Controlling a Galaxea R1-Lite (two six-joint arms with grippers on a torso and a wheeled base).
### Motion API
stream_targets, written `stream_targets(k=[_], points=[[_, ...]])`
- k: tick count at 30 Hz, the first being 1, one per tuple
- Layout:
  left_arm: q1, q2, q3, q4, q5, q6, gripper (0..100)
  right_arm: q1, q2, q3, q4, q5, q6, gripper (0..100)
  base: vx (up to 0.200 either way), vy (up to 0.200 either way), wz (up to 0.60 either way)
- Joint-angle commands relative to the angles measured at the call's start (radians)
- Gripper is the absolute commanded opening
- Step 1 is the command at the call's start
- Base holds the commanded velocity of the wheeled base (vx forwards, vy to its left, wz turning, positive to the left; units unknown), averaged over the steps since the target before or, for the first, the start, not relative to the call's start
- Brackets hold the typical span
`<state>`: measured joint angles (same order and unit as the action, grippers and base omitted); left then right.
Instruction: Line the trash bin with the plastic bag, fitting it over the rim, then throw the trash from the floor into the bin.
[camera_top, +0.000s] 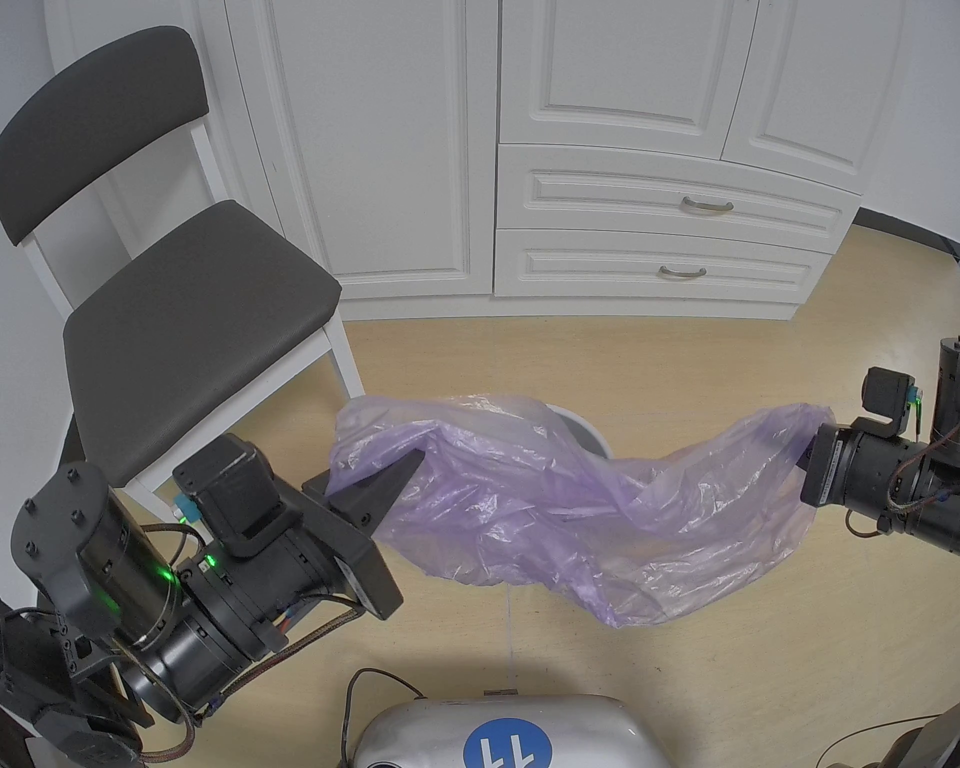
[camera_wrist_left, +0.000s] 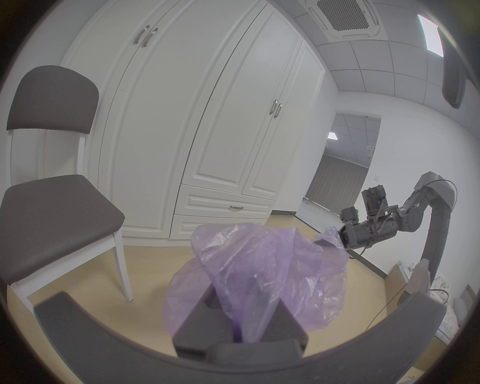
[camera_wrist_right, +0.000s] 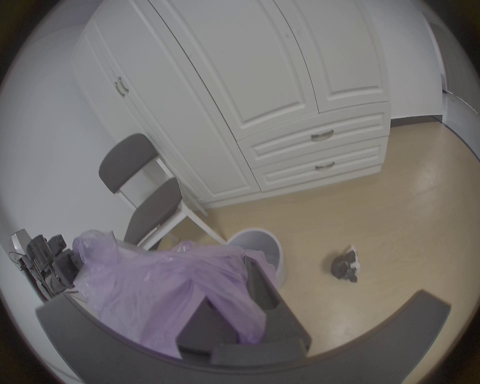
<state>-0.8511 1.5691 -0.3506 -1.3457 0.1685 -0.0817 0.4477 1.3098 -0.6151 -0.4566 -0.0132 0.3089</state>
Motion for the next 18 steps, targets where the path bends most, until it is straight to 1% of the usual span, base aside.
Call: stream_targets(k=[1, 4, 6, 9, 14, 15, 16, 18], points=[[0.0, 0.015, -0.011, 0.002, 0.025, 0.003, 0, 0.013, -0.101, -0.074, 0.141, -0.001, 0.001, 0, 0.0, 0.0, 0.0], [0.0, 0.025, -0.018, 0.002, 0.042, 0.008, 0, 0.014, -0.121, -0.078, 0.168, 0.006, 0.001, 0, 0.0, 0.0, 0.0], [0.004, 0.043, -0.027, 0.002, 0.077, 0.028, 0, 0.014, -0.132, -0.077, 0.173, 0.004, -0.001, 0, 0.0, 0.0, 0.0], [0.007, 0.061, -0.033, 0.0, 0.109, 0.048, 0, 0.014, -0.141, -0.075, 0.174, 0.004, -0.005, 0, 0.0, 0.0, 0.0], [0.014, 0.066, -0.036, 0.0, 0.115, 0.051, 0, 0.014, -0.152, -0.071, 0.185, 0.004, -0.031, 0, 0.0, 0.0, 0.0], [0.021, 0.071, -0.041, 0.0, 0.115, 0.051, 0, 0.014, -0.164, -0.081, 0.23, 0.002, -0.04, 0, 0.0, 0.0, 0.0], [0.023, 0.071, -0.041, 0.0, 0.115, 0.051, 0, 0.014, -0.167, -0.083, 0.237, 0.004, -0.042, 0, 0.0, 0.0, 0.0], [0.035, 0.078, -0.044, -0.001, 0.115, 0.053, 0, 0.025, -0.185, -0.107, 0.3, 0.002, -0.05, 0, 0.0, 0.0, 0.0]])
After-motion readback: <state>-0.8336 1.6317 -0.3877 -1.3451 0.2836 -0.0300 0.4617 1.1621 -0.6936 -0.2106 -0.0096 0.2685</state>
